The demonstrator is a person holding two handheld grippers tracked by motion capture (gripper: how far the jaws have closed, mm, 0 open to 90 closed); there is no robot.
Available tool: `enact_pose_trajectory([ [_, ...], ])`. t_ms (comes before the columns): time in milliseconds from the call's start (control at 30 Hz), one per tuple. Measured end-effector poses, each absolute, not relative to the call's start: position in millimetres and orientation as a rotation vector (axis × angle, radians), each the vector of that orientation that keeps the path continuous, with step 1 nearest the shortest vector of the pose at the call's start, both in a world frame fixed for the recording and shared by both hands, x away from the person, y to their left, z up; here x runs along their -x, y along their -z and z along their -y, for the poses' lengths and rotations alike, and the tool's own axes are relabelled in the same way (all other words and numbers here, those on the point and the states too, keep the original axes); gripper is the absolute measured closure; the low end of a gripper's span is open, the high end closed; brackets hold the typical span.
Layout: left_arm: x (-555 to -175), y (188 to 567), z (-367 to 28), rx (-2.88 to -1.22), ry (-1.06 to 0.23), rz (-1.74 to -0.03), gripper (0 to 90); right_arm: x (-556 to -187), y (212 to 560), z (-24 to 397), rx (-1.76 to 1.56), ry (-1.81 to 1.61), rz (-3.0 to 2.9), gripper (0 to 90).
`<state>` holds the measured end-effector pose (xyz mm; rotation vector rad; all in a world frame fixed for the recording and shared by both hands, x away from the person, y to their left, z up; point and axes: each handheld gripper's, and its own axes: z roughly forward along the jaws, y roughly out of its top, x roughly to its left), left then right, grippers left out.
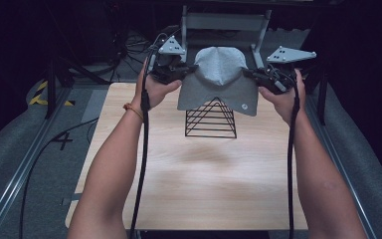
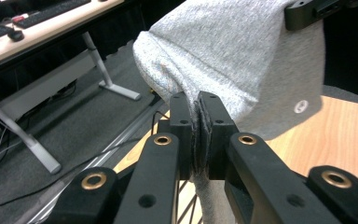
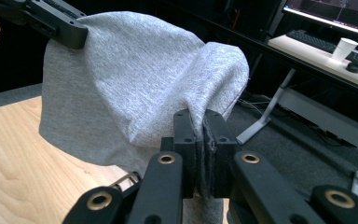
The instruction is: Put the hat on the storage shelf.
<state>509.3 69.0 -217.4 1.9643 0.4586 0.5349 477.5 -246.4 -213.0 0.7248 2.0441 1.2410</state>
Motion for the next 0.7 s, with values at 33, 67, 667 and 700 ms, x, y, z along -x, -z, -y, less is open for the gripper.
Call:
enact_pose_trajectory([
  [33, -505.9, 216.4, -69.9, -1.958, -0.542, -0.457, 85.2, -474.8, 212.1, 246.0, -0.718, -1.24, -2.046, 85.3],
  [67, -503.1, 215.6, -71.2, -1.95, -0.543, -0.453, 85.2, -472.4, 211.3, 246.0, -0.711, -1.245, -2.044, 85.3],
  [667, -502.8, 240.5, -68.5, -1.994, -0.533, -0.465, 85.1, -468.7, 230.7, 248.4, -0.723, -1.237, -2.074, 85.3],
  [700, -504.1, 242.9, -68.1, -2.0, -0.53, -0.469, 85.2, -469.6, 233.3, 248.7, -0.728, -1.237, -2.076, 85.3],
])
